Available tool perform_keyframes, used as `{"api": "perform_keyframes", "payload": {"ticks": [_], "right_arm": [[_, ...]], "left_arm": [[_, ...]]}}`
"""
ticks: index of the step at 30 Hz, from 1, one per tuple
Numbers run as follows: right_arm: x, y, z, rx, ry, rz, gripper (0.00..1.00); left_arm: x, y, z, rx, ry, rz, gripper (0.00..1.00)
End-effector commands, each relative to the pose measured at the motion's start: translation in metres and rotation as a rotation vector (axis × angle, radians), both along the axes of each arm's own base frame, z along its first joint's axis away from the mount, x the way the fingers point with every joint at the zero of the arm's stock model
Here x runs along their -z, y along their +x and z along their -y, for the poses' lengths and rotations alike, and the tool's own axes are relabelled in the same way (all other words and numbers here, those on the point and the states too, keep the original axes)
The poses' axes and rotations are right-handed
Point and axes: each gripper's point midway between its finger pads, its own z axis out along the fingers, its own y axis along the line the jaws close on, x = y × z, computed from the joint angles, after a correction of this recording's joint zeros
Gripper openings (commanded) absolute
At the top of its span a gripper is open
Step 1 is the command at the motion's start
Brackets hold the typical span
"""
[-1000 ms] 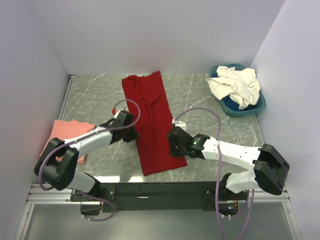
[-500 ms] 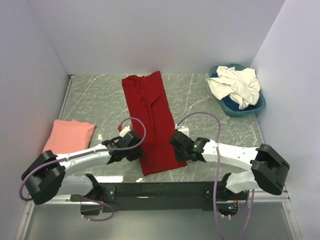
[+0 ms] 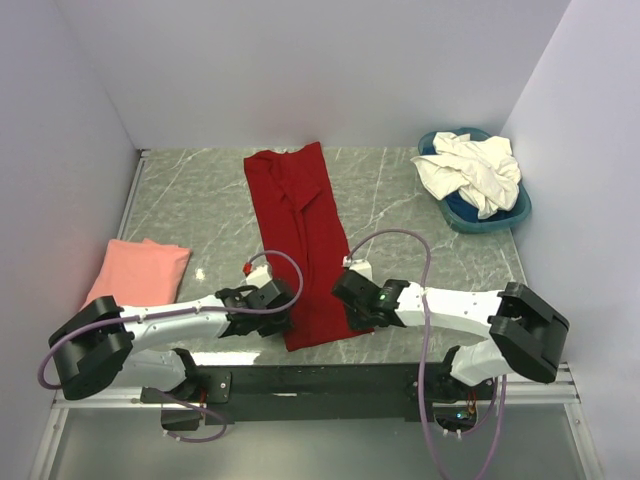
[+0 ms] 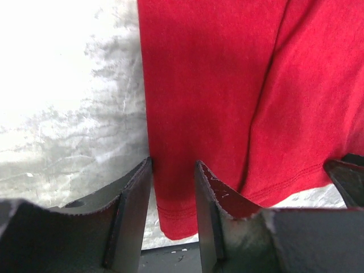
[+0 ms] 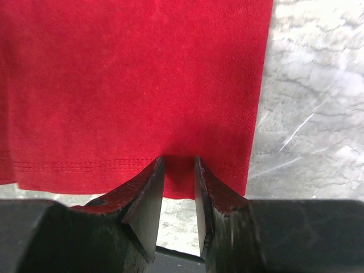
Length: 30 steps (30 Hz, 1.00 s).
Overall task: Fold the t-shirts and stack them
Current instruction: Fold the tshirt
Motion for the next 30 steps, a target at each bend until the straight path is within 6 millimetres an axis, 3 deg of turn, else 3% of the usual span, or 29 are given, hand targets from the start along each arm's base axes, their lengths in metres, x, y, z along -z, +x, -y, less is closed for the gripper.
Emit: {"api": "perform_keyframes", "payload": {"ticks": [1, 6, 9, 15, 20, 30], "right_arm": [[0.007, -0.003, 0.001, 0.010, -0.005, 0.000, 0.35], [0.008, -0.004, 0.004, 0.023, -0.006, -0.001, 0.31], [0.008, -0.004, 0.004, 0.029, -0.001, 0.001, 0.22], [0.006, -0.004, 0.007, 0.040, -0.004, 0.003, 0.08], [-0.002, -0.003, 0.013, 0.063, -0.005, 0.025, 0.00], [-0.015, -0.005, 0.036, 0.122, -0.046, 0.054, 0.00]], "left_arm": [[-0.002, -0.003, 0.001, -0.021, 0.012, -0.005, 0.42], [-0.001, -0.010, 0.002, -0.009, 0.017, -0.022, 0.41], [0.002, -0.013, 0.002, -0.005, 0.013, -0.026, 0.39], [0.005, -0.015, -0.001, -0.016, 0.027, -0.033, 0.13], [0.002, -0.013, -0.001, -0.012, 0.026, -0.022, 0.01], [-0.002, -0.016, -0.006, -0.006, 0.044, -0.027, 0.01]]}}
